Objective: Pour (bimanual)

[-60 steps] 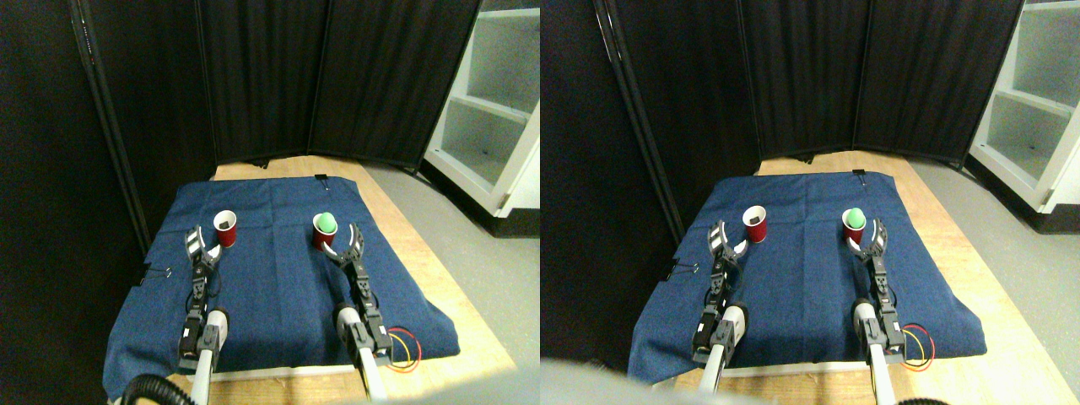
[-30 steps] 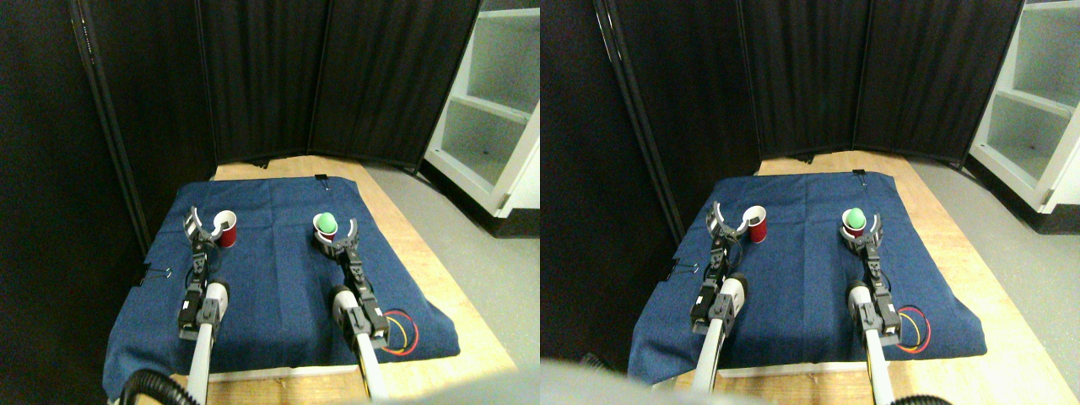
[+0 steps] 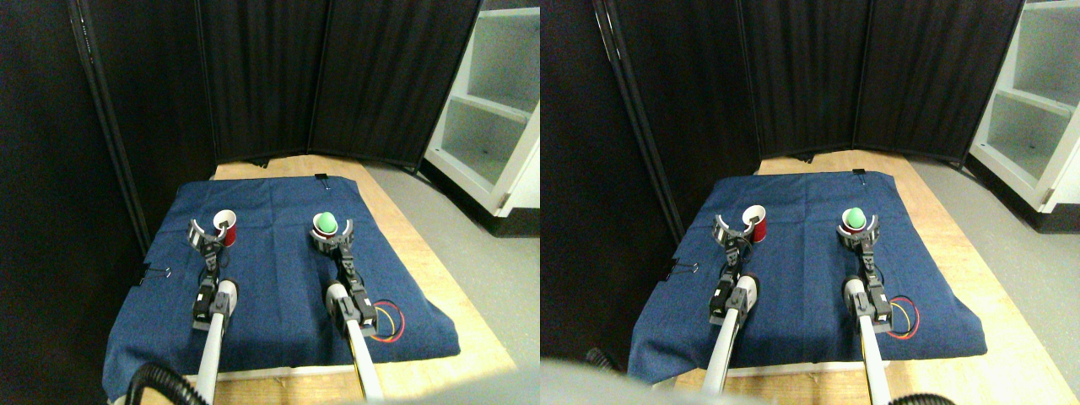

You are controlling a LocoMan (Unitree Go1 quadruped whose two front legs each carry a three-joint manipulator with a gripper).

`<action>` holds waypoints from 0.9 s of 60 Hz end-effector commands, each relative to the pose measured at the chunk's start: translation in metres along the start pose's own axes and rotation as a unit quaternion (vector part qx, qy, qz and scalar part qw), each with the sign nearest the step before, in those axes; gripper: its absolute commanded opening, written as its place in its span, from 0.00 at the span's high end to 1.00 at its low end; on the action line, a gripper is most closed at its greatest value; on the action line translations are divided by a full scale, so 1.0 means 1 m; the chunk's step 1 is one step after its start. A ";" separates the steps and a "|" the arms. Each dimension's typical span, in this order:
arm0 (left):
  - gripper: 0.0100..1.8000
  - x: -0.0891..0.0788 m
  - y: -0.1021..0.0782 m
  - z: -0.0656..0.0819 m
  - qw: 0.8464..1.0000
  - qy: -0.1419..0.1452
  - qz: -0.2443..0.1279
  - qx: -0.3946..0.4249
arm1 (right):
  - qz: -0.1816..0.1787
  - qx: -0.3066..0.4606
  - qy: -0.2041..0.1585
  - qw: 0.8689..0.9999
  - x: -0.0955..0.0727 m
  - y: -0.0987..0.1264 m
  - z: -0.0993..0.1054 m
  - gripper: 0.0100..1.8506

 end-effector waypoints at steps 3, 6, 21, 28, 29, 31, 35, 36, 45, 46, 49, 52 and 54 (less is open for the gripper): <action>0.59 -0.009 -0.006 -0.005 0.999 0.018 -0.016 -0.034 | 0.017 0.021 0.003 1.000 0.001 0.003 -0.004 0.53; 0.59 -0.011 -0.005 -0.008 0.999 0.020 -0.015 -0.038 | 0.014 0.026 0.005 1.000 0.002 0.003 -0.006 0.53; 0.59 0.001 0.006 -0.017 0.997 0.018 -0.003 -0.072 | -0.007 0.081 -0.007 0.997 0.011 -0.007 -0.011 0.56; 0.64 0.010 0.010 -0.018 0.996 0.018 -0.002 -0.090 | -0.016 0.096 -0.012 0.995 0.015 -0.012 -0.009 0.56; 0.64 0.011 0.010 -0.018 0.996 0.018 -0.002 -0.090 | -0.017 0.097 -0.012 0.995 0.016 -0.012 -0.009 0.56; 0.64 0.012 0.010 -0.019 0.996 0.017 -0.002 -0.091 | -0.016 0.095 -0.011 0.995 0.016 -0.013 -0.009 0.55; 0.65 0.014 0.011 -0.020 0.995 0.017 0.004 -0.103 | -0.013 0.091 -0.009 0.996 0.018 -0.014 -0.008 0.54; 0.65 0.014 0.011 -0.020 0.994 0.017 0.006 -0.105 | -0.012 0.089 -0.010 0.996 0.018 -0.014 -0.008 0.55; 0.62 0.006 0.011 -0.028 0.991 0.036 0.023 -0.127 | -0.008 0.087 -0.010 0.996 0.014 -0.011 -0.011 0.55; 0.62 0.006 0.011 -0.029 0.991 0.037 0.024 -0.128 | -0.009 0.087 -0.010 0.996 0.013 -0.010 -0.011 0.55; 0.61 0.002 0.010 -0.031 0.990 0.041 0.027 -0.131 | -0.008 0.085 -0.006 0.996 0.012 -0.009 -0.011 0.55; 0.59 0.000 0.009 -0.032 0.990 0.042 0.029 -0.132 | -0.011 0.081 -0.004 0.997 0.011 -0.008 -0.011 0.55; 0.58 -0.002 0.008 -0.034 0.989 0.041 0.033 -0.136 | -0.008 0.081 0.000 0.997 0.010 -0.008 -0.011 0.56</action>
